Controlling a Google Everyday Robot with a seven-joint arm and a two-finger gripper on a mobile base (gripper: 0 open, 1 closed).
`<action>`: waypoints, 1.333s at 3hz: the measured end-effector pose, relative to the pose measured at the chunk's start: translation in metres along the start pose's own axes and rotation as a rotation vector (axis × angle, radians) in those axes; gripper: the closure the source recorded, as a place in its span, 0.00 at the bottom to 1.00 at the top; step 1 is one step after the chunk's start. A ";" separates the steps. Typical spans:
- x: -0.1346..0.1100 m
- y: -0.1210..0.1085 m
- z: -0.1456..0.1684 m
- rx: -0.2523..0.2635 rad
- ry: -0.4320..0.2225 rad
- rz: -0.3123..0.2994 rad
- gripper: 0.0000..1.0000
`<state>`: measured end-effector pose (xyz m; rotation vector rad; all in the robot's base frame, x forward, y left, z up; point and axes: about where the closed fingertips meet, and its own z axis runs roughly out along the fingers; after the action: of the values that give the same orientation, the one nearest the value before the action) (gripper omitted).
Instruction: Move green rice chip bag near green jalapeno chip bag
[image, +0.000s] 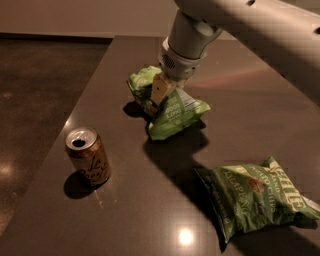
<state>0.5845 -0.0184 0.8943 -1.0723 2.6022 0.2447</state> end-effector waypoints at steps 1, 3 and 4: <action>0.020 0.005 -0.026 0.020 0.035 -0.037 1.00; 0.078 0.002 -0.062 0.067 0.154 0.039 1.00; 0.110 0.002 -0.073 0.072 0.185 0.111 1.00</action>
Offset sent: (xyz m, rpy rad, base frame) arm -0.0747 -0.0692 0.0421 -0.1638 0.0739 -0.0225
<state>0.4930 -0.1094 0.9239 -0.9687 2.8159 0.0791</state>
